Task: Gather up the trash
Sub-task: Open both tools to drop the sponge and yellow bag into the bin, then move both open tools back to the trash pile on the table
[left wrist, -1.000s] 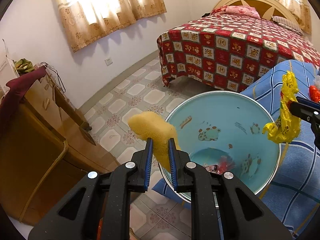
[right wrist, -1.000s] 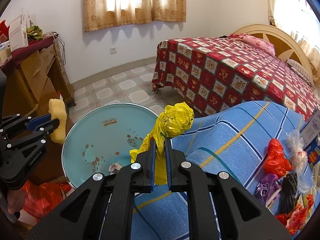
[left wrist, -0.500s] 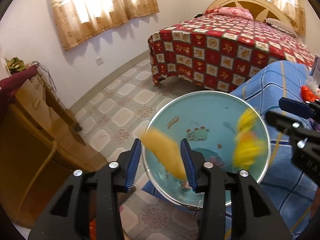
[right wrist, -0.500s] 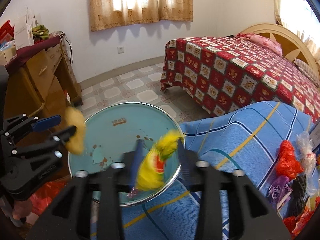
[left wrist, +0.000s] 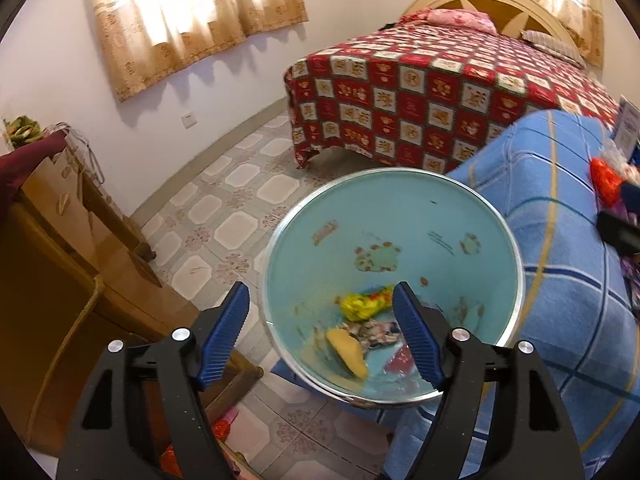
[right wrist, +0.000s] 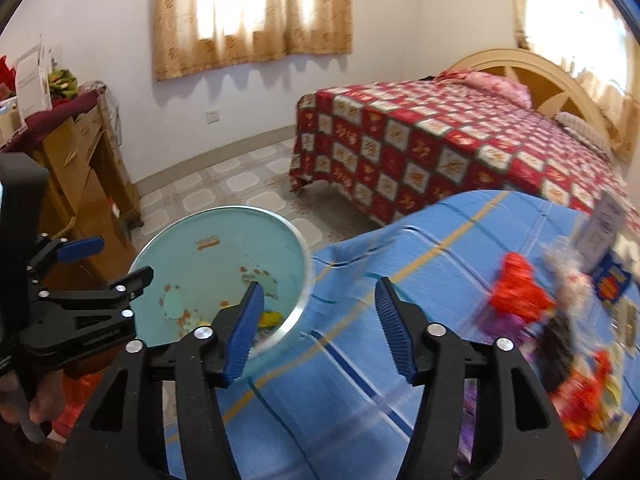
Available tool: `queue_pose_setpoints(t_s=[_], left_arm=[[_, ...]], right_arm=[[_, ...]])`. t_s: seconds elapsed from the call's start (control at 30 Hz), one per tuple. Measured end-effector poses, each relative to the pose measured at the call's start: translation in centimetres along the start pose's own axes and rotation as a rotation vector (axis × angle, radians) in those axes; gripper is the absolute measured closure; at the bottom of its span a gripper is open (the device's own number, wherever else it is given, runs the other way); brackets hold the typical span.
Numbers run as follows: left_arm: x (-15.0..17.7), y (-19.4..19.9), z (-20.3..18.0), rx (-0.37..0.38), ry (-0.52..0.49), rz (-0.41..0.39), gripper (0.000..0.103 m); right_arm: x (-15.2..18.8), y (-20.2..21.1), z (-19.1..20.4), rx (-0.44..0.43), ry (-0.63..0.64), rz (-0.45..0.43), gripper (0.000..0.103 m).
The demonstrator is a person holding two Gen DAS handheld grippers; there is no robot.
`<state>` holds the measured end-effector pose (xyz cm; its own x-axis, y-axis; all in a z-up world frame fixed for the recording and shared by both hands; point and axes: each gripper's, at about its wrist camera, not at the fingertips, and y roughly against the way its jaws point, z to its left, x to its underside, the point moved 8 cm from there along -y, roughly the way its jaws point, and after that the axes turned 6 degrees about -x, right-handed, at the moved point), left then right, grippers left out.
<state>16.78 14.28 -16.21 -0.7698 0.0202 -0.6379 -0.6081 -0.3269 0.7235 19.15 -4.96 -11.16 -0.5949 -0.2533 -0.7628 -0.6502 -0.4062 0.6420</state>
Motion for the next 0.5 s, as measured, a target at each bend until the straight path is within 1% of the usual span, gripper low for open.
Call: queue_pose_setpoints(t_s=[0.03,0.13,0.2,0.23,0.33,0.4,0.43,0.5], left_arm=[[0.2,0.2,-0.7,0.006,-0.012,0.0,0.029],[0.7,0.7,-2.9,0.027,-0.05,0.001,0.028],[1.0,1.2,-4.6,0.046,-0.081,0.0,0.028],[1.2,1.5,-5.6,0.056,-0.099,-0.003,0.028],[1.5,2.4,-8.4,0.086,-0.139,-0.009,0.027],[1.5,3.1,-10.3,0.104,-0.164,-0.017,0.027],[1.4,3.4,-11.4,0.112,-0.176,-0.02,0.026],[1.1,4.1,-13.4,0.13,-0.188,-0.028,0.026]], right_arm=[[0.6,1.6,-0.9,0.017,-0.012,-0.015,0.042],[1.7,4.5,-3.1,0.062,-0.039,-0.044,0.04],[3.0,7.0,-5.2,0.096,-0.08,-0.069,0.038],[4.0,8.8,-7.1,0.132,-0.115,-0.086,0.038],[6.0,12.0,-10.6,0.206,-0.189,-0.121,0.037],[7.8,14.7,-14.4,0.295,-0.262,-0.144,0.037],[8.2,15.3,-15.4,0.322,-0.28,-0.148,0.037],[9.7,16.9,-19.3,0.396,-0.352,-0.153,0.037]])
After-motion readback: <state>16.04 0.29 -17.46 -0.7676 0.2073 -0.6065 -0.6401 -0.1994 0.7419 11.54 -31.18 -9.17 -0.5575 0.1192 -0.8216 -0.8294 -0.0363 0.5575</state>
